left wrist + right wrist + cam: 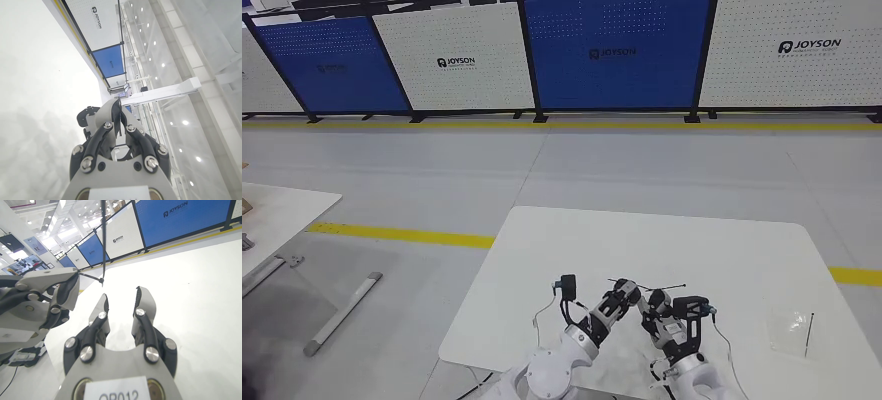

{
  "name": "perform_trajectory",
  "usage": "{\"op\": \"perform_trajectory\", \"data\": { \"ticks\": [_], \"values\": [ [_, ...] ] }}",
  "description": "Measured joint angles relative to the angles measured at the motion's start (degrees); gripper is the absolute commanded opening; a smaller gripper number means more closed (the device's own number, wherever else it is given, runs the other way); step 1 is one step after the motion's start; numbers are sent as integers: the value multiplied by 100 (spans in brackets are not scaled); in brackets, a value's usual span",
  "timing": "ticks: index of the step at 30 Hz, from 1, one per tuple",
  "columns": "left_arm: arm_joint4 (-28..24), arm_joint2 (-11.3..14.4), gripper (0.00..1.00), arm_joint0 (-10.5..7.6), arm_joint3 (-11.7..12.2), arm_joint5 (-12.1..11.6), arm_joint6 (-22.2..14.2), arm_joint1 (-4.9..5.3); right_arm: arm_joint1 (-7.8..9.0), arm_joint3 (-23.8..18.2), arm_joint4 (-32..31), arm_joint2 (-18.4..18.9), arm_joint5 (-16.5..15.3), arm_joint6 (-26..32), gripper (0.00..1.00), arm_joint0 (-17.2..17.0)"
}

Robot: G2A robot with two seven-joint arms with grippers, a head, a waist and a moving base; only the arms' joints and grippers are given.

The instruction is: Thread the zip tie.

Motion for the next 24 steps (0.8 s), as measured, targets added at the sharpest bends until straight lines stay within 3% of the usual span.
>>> {"op": "perform_trajectory", "data": {
  "ticks": [3, 15, 24],
  "values": [
    [22, 8, 0, 5, 5, 15, -45, 1, 0, -36, -16, 2, 33, -62, 24, -30],
    [61, 8, 0, 23, -26, 110, -173, 8, -3, -104, -104, -29, 89, -96, 27, -67],
    [149, 48, 0, 17, -26, 163, -125, -1, 4, -122, 13, 44, -1, -185, 22, -101]
  ]
}}
